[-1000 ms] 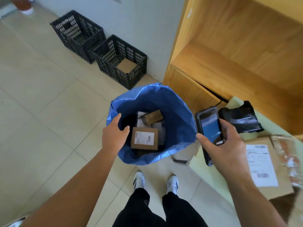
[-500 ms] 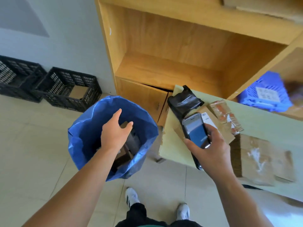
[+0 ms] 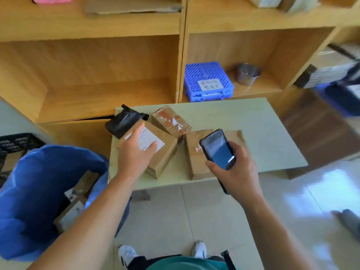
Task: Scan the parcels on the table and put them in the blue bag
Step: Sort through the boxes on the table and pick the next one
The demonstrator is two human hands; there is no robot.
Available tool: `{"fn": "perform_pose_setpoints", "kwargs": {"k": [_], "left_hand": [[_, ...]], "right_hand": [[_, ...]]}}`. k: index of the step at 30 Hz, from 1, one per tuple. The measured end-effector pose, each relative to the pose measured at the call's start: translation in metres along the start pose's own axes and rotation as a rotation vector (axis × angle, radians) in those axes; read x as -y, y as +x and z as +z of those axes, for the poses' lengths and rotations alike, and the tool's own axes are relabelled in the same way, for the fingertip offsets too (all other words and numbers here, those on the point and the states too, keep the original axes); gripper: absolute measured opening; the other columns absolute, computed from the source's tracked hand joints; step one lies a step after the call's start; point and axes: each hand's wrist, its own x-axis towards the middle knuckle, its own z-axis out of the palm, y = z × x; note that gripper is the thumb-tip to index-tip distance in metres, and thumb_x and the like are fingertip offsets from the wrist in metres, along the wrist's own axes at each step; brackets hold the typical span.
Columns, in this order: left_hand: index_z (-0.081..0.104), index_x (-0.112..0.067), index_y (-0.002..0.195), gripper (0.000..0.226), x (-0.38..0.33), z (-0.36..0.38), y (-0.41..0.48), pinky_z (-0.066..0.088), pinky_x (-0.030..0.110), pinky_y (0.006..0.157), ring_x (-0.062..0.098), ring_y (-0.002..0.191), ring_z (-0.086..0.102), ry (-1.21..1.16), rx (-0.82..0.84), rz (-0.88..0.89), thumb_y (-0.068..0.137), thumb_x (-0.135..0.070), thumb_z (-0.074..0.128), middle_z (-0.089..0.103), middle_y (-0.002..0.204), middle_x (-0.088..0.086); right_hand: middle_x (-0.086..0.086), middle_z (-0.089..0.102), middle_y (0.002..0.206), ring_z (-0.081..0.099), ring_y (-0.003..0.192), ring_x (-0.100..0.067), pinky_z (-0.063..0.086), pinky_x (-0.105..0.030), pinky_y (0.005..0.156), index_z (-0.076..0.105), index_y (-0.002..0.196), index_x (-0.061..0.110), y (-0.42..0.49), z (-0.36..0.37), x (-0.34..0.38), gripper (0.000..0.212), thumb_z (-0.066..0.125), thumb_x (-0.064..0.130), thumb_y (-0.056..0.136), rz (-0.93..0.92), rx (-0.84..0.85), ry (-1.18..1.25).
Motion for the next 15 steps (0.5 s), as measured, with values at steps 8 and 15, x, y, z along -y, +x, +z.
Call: {"fn": "perform_pose_setpoints", "kwargs": {"k": [8,15], "left_hand": [[0.045,-0.036,0.153,0.074,-0.070,0.125,-0.031,0.044,0.036,0.112,0.016,0.140,0.049,0.046,0.212,0.077,0.086,-0.046,0.076,0.053,0.153,-0.009],[0.052,-0.027,0.149,0.068,-0.086,0.183,-0.015,0.034,0.017,0.101,0.016,0.135,0.051,0.152,0.313,0.173,0.088,-0.037,0.079,0.057,0.147,-0.007]], "right_hand": [[0.012,0.057,0.108,0.058,0.094,-0.016,0.049,-0.032,0.077,0.048,0.134,0.032,0.007,-0.085,-0.110,0.077,0.079,0.058,0.068,0.155,-0.050,-0.047],[0.012,0.056,0.109,0.058,0.092,-0.017,0.049,-0.032,0.076,0.049,0.132,0.031,0.031,-0.089,-0.151,0.078,0.075,0.064,0.066,0.242,-0.037,-0.071]]}}
